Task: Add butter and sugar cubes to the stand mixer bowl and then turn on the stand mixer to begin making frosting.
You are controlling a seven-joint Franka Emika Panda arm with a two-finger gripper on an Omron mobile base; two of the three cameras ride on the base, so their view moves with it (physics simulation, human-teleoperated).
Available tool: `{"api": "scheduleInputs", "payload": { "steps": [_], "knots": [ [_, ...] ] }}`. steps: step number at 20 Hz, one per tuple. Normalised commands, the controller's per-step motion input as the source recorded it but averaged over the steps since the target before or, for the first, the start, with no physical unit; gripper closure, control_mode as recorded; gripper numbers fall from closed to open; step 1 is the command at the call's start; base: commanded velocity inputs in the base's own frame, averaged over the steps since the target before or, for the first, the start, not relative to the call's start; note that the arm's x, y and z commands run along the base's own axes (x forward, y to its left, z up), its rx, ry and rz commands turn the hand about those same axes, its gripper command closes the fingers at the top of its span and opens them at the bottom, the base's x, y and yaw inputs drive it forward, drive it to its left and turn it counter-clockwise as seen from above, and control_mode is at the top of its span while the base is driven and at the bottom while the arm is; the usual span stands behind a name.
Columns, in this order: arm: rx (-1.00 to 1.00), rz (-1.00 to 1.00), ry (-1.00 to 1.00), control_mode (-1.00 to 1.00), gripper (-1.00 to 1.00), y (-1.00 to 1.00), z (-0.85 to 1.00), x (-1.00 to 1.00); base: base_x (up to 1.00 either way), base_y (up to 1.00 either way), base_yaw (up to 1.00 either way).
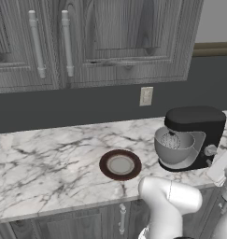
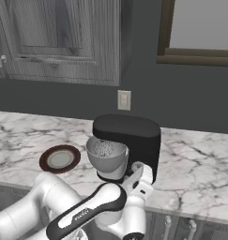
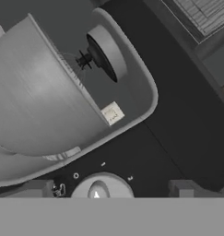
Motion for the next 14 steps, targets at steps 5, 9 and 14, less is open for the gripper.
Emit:
{"api": "scheduleInputs", "payload": {
  "steps": [5, 9, 14],
  "knots": [
    [0.06, 0.00, 0.00, -1.00, -1.00, -0.11, -0.01, 0.09, 0.00, 0.00, 0.00],
    [0.01, 0.00, 0.01, -1.00, -1.00, 0.00, 0.00, 0.14, 0.00, 0.00, 0.00],
    [0.00, 0.00, 0.00, -1.00, -1.00, 0.00, -0.11, 0.05, 0.00, 0.00, 0.00]
  ]
}}
